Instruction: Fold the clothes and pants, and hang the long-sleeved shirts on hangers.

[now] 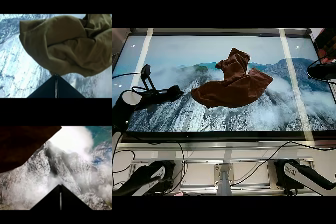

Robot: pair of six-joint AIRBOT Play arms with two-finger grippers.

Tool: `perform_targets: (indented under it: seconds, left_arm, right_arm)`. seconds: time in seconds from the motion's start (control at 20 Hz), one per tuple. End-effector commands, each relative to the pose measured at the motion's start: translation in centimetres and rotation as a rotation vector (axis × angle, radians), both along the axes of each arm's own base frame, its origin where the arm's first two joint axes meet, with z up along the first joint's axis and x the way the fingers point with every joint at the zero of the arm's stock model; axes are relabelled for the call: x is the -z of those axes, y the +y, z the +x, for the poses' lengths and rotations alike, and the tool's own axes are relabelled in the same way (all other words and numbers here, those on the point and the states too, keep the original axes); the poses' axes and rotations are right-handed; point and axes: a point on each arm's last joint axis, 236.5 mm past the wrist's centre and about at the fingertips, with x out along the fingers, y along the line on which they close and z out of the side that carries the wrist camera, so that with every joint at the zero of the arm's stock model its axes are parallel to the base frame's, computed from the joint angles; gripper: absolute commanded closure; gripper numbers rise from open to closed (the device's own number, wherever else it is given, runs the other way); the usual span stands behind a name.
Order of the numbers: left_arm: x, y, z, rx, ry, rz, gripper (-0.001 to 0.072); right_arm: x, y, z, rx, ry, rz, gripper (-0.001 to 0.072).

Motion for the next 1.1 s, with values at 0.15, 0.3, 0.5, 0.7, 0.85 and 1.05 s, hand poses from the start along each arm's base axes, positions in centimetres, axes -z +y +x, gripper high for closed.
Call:
perform_targets:
  seconds: [0.15, 0.3, 0.5, 0.7, 0.85, 1.05]
  left_arm:
    - [-0.2, 0.5, 0.6, -0.022, -0.026, 0.012, 0.069]
    - [1.3, -0.2, -1.9, 0.063, 0.075, 0.032, 0.069]
    - [5.1, 0.1, -6.3, 0.158, 0.244, 0.102, 0.0682]
    - [8.4, -3.1, -8.2, 0.121, 0.316, -0.045, 0.0011]
    - [8.8, -5.6, -5.7, 0.046, 0.248, -0.116, 0.0009]
    - [10.6, -8.6, -2.6, -0.016, 0.128, -0.078, 0.0009]
  right_arm:
    - [0.0, 0.4, 0.1, -0.006, -0.003, 0.018, 0.0701]
    - [-0.9, 4.0, 0.6, -0.054, -0.036, 0.167, 0.0701]
    - [-1.8, 6.5, 0.8, -0.089, -0.057, 0.278, 0.0701]
    - [-1.8, 6.4, 0.9, -0.086, -0.06, 0.274, 0.07]
    - [-2.1, 6.2, 1.4, -0.079, -0.083, 0.271, 0.07]
    - [-2.3, 6.0, 1.7, -0.074, -0.102, 0.269, 0.07]
